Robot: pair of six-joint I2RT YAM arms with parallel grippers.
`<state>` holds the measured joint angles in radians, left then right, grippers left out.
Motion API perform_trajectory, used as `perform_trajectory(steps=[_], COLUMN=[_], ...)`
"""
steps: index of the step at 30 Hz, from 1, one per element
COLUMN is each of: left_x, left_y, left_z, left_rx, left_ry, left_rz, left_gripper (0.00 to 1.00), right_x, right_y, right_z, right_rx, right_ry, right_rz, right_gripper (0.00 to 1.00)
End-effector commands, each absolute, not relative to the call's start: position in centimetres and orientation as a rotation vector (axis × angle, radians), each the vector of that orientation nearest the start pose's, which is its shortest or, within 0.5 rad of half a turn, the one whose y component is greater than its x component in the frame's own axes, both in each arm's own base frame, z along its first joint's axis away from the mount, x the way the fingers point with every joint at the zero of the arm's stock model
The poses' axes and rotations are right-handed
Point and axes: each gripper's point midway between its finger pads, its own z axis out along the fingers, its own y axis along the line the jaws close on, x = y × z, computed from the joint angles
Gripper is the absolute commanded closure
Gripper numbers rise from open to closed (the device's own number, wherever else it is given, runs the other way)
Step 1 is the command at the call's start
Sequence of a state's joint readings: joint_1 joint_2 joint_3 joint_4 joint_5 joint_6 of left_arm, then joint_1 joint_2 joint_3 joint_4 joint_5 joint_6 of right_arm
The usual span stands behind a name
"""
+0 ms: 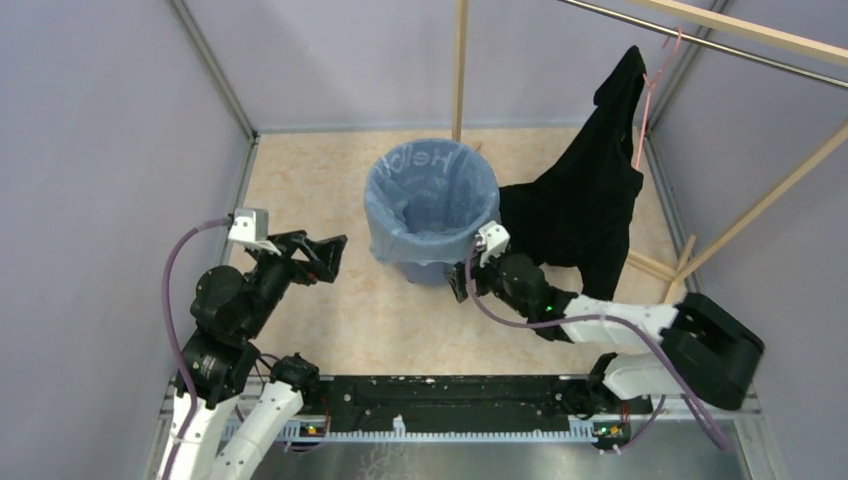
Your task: Put the trash bags into the trash bin
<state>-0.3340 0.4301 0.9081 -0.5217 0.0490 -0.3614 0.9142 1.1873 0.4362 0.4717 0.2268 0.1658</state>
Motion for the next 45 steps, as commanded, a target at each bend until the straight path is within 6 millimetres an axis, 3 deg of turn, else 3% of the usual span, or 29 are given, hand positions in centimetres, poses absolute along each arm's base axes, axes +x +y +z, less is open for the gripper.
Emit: perform_trajectory(steps=[1,4,11,19,24,30,33,36,41,45], left_x=[21.0,21.4,21.5,21.4,21.3,21.4,21.5,21.6,22.3,23.3], left_y=[-8.8,-8.4,-7.9,-8.0,-7.9,-8.3,-8.4,-8.5,-9.3,-10.9], left_z=[35.5,35.1,34.1,33.8,33.6,33.1,33.0,32.9,32.3,31.0], left_rx=[0.052,0.054,0.044,0.033,0.029,0.030,0.024,0.014,-0.012,-0.044], left_ry=[1.552,1.555,1.578,1.586,1.597,1.620,1.628,1.634,1.654,1.708], left_rz=[-0.498,-0.458,-0.425,-0.436,-0.435,-0.450,-0.459,-0.469,-0.516,-0.610], left_gripper=[0.01,0.01,0.01,0.01,0.01,0.01,0.01,0.01,0.01,0.01], right_x=[28.6,30.6,36.5,43.0,47.5,50.9,49.9,46.8,39.0,32.2], right_y=[32.2,35.7,40.4,40.0,37.5,36.8,37.4,36.7,34.6,31.7], right_z=[18.1,17.3,16.7,14.5,14.2,15.2,16.3,18.6,20.4,19.1], right_rx=[-0.492,-0.528,-0.388,-0.115,0.046,0.007,-0.101,-0.148,-0.276,-0.413], right_ry=[1.571,1.576,1.616,1.680,1.702,1.700,1.702,1.721,1.809,1.914], right_rz=[0.625,0.631,0.564,0.368,0.290,0.308,0.332,0.411,0.551,0.638], right_gripper=[0.01,0.01,0.01,0.01,0.01,0.01,0.01,0.01,0.01,0.01])
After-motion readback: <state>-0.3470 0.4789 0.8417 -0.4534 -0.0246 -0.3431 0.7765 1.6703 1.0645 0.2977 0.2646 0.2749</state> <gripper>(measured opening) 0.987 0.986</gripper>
